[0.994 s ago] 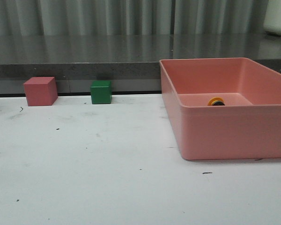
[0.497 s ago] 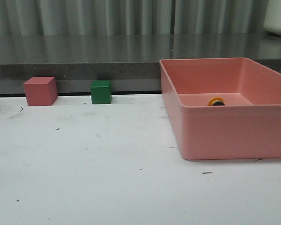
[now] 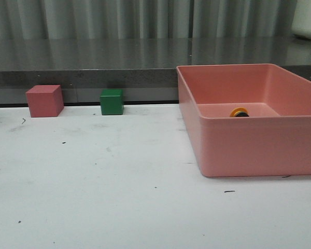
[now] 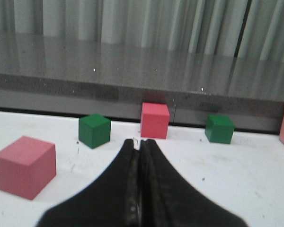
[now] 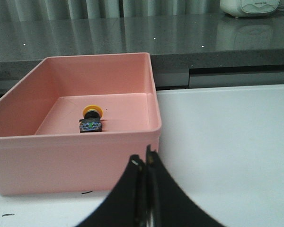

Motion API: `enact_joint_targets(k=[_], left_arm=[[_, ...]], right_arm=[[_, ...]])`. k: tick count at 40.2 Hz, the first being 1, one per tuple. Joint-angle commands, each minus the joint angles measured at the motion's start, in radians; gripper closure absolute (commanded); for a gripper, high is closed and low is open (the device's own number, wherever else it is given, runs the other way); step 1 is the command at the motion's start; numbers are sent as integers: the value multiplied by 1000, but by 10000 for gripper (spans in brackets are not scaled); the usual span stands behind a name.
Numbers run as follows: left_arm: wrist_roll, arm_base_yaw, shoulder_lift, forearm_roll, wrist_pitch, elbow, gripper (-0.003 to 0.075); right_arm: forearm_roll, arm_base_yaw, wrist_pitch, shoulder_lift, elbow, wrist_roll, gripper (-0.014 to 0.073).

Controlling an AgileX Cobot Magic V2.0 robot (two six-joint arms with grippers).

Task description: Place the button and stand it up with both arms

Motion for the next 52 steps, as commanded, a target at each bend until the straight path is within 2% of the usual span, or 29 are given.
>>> enact_joint_targets(k=[1,4,8,13,17,21,26,33,37,38,41,43,45,47,49,52], left_arm=[[-7,2,-22,-8,-213,15,740],[-7,2,-22,-8,-286,0,740],[-7,2,-20,-8,-264,-74,740],[-7,2,35,4,-148,-207,740],[-7,2,132,6,1,-313,740],[-7,2,260,10,88,-378,740],[-7,2,392,11,87,-416,740],[-7,2,440,11,77,-417,740],[-7,2,440,11,67,-417,738],[-7,2,440,11,61,-417,731],[-7,2,440,11,45,-417,649],[-7,2,440,11,38,-417,556],[-7,2,440,11,37,-417,438],[-7,2,440,11,37,-417,290],[-7,2,440,11,37,-417,180],[-7,2,440,11,37,-417,84]], right_arm=[[0,1,-123,-12,-3,-14,655],[0,1,-173,-12,-13,-13,655],[0,1,-168,-12,-74,-13,655],[0,1,-33,14,-229,-13,653],[0,1,103,101,-356,-13,653],[0,1,149,220,-433,-13,653],[0,1,141,381,-478,-13,653],[0,1,137,449,-480,-13,653],[0,1,131,450,-480,-13,613],[0,1,127,450,-480,-13,575],[0,1,115,450,-480,-13,450],[0,1,111,450,-480,-13,329],[0,1,107,450,-480,-13,182],[0,1,101,450,-480,-13,76],[0,1,90,450,-480,-13,-1],[0,1,75,457,-480,-13,-57]])
